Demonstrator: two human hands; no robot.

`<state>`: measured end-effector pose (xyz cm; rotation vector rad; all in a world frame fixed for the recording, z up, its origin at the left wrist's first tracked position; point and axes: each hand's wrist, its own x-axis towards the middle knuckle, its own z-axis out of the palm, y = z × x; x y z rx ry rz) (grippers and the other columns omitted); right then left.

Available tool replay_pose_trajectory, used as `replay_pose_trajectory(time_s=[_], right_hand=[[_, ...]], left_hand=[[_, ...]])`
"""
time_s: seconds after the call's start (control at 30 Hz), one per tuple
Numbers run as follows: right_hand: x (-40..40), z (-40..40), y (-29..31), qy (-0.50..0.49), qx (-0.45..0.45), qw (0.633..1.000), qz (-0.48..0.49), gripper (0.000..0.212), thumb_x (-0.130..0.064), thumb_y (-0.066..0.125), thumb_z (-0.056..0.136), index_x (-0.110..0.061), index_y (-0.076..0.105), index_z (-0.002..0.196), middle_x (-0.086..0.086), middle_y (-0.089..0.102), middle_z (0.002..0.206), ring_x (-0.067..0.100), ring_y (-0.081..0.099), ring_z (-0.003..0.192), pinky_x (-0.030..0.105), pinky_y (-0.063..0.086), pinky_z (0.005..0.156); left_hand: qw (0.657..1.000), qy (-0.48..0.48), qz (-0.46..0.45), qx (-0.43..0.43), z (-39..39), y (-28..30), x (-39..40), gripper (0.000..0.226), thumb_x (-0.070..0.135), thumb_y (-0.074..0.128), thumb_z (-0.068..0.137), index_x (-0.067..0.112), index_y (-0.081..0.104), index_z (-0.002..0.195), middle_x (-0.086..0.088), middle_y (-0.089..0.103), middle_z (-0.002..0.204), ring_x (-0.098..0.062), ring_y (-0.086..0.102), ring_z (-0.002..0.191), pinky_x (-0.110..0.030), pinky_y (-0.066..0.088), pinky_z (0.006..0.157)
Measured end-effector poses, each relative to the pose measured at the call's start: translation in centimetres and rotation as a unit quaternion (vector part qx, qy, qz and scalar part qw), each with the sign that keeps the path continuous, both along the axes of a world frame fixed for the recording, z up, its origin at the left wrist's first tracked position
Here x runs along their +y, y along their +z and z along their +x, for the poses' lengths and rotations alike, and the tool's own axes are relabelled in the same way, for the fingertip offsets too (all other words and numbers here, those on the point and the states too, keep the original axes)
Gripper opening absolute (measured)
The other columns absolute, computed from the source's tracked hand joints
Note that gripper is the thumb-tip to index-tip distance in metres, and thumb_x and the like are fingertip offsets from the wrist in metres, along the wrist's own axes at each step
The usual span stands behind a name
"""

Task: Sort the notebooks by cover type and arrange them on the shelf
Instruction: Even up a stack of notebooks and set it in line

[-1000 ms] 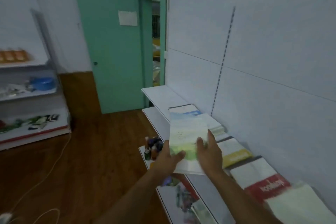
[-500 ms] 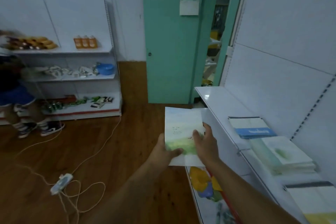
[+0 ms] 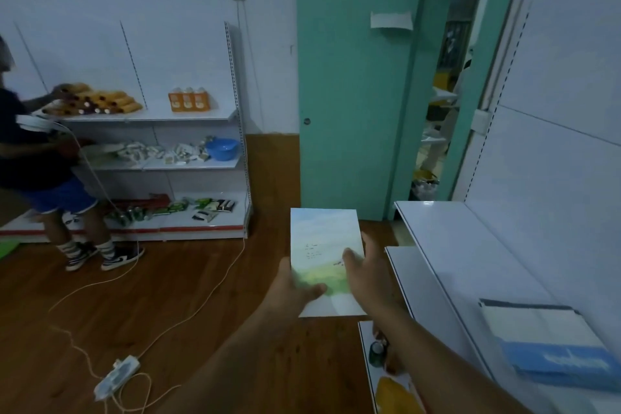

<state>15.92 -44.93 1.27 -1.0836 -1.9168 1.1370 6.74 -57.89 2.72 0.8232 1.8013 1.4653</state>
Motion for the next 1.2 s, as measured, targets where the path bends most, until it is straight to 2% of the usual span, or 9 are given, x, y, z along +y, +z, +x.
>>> replay_pose_trajectory(time_s=[0.3,0.43,0.57,0.63,0.87,1.0,1.07,1.13,1.2], right_hand=[[10.5,-1.1,-0.7,-0.084,-0.025,0.996,0.007,0.051,-0.034,0.045,0.095,-0.023,0.032,0.143,0.001,0.059,0.126,0.015,0.061,0.093,0.020,0.047,0.061],[14.9,1.9,-0.3,-0.187,-0.024,0.982,0.004,0.050,-0.030,0.047,0.095,-0.022,0.033,0.142,0.005,0.059,0.125,0.023,0.060,0.101,0.036,0.052,0.082],[18.2,7.2,-0.2,-0.309,-0.010,0.951,-0.013,0.047,-0.029,0.048,0.094,-0.023,0.036,0.140,0.007,0.062,0.120,0.024,0.061,0.101,0.034,0.051,0.084],[18.7,10.2,-0.3,-0.378,-0.006,0.925,-0.023,0.049,-0.029,0.049,0.093,-0.024,0.036,0.140,0.008,0.062,0.120,0.026,0.060,0.103,0.036,0.051,0.085],[14.1,20.7,-2.0,-0.570,0.006,0.819,-0.061,0.048,-0.020,0.048,0.090,-0.023,0.038,0.137,0.008,0.063,0.115,0.024,0.060,0.092,0.037,0.052,0.082],[9.6,26.1,-3.1,-0.648,-0.017,0.756,-0.089,0.059,-0.033,0.044,0.081,-0.023,0.035,0.139,0.010,0.064,0.111,0.028,0.061,0.090,0.041,0.052,0.081],[7.8,28.4,-3.7,-0.671,-0.028,0.735,-0.094,0.062,-0.036,0.041,0.079,-0.019,0.036,0.138,0.010,0.063,0.110,0.025,0.059,0.086,0.036,0.052,0.077],[6.3,30.3,-4.4,-0.689,-0.051,0.716,-0.100,0.052,-0.030,0.044,0.087,-0.016,0.037,0.137,0.010,0.062,0.109,0.022,0.058,0.083,0.033,0.051,0.073],[5.2,31.8,-5.5,-0.697,-0.074,0.706,-0.101,0.042,-0.022,0.046,0.092,-0.014,0.039,0.133,0.007,0.060,0.107,0.014,0.056,0.077,0.026,0.047,0.062]], left_hand=[[0.997,-0.065,-0.021,0.042,-2.9,-1.0,12.2,0.048,0.015,0.071,0.084,0.018,0.037,0.117,0.004,0.056,0.112,-0.005,0.059,0.086,-0.010,0.050,0.055],[0.988,-0.151,-0.027,0.032,-2.0,-1.4,19.7,0.047,0.020,0.072,0.083,0.018,0.039,0.117,0.000,0.059,0.110,-0.012,0.066,0.085,-0.016,0.053,0.055],[0.966,-0.259,0.013,-0.013,1.8,-1.7,26.4,0.038,0.011,0.065,0.089,0.017,0.043,0.120,-0.004,0.062,0.112,-0.013,0.067,0.087,-0.020,0.056,0.058],[0.950,-0.312,-0.005,-0.007,4.4,-2.0,29.1,0.040,0.019,0.061,0.093,0.022,0.042,0.127,-0.005,0.060,0.118,-0.017,0.066,0.086,-0.027,0.057,0.052],[0.864,-0.503,-0.038,0.010,15.3,-4.0,31.1,0.048,0.027,0.048,0.098,0.030,0.030,0.142,-0.003,0.051,0.124,-0.021,0.061,0.093,-0.038,0.059,0.052],[0.807,-0.586,-0.005,0.076,22.2,-6.0,29.6,0.058,0.013,0.050,0.096,0.021,0.022,0.146,-0.003,0.052,0.123,-0.002,0.054,0.080,-0.012,0.050,0.046],[0.769,-0.628,0.009,0.120,25.1,-6.5,28.9,0.060,0.014,0.051,0.096,0.018,0.019,0.146,-0.004,0.053,0.123,-0.006,0.057,0.083,-0.013,0.052,0.055],[0.736,-0.655,0.017,0.172,27.5,-7.2,28.5,0.059,0.018,0.054,0.095,0.016,0.023,0.144,-0.007,0.055,0.129,-0.018,0.059,0.101,-0.026,0.052,0.078],[0.708,-0.669,0.020,0.223,29.3,-7.9,28.0,0.054,0.022,0.056,0.094,0.015,0.030,0.141,-0.006,0.054,0.131,-0.022,0.056,0.113,-0.027,0.045,0.089]])
